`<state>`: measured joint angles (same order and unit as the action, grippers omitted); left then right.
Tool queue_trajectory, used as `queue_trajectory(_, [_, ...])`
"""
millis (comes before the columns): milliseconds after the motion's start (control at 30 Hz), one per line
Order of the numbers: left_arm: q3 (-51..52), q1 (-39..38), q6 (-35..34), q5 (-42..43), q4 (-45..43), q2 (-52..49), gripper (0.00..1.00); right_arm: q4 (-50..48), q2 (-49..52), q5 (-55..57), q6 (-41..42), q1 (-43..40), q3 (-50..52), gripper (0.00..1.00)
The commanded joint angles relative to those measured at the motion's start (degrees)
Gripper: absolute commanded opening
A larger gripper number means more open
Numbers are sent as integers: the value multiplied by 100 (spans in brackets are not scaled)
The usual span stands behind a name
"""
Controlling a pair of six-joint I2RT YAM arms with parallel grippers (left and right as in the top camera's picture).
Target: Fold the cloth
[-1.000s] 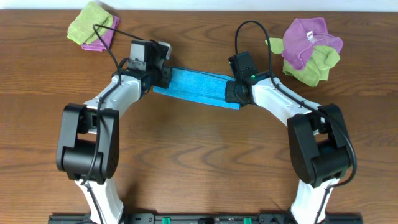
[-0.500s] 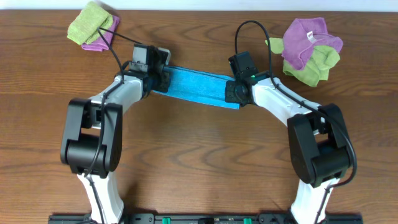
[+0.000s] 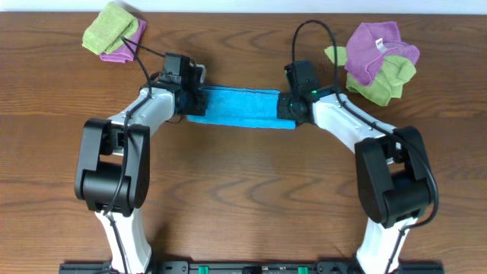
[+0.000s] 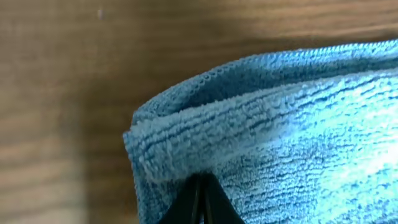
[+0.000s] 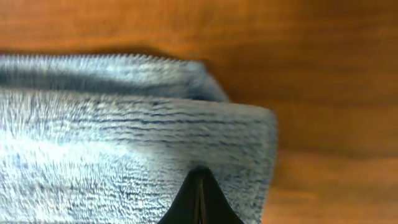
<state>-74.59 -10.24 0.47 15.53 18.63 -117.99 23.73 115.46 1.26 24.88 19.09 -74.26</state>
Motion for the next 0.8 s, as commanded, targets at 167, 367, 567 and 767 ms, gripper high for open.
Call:
queue_trajectory(167, [249,2,-848,210,855,-264,6,-225,44,-11,-186,-120,-107,1])
queue_trajectory(367, [249,4,-844,188,774,-264,6,-20,-136,-164,-227,-90,-168,1])
queue_trajectory(567, [249,9,-772,188,772,-264,6,883,-1384,190,-977,-332,-546,62])
queue_trajectory(767, [247,9,-772,190,765,-264,6,1364,-1552,-3217,-1456,-2223,-404,72])
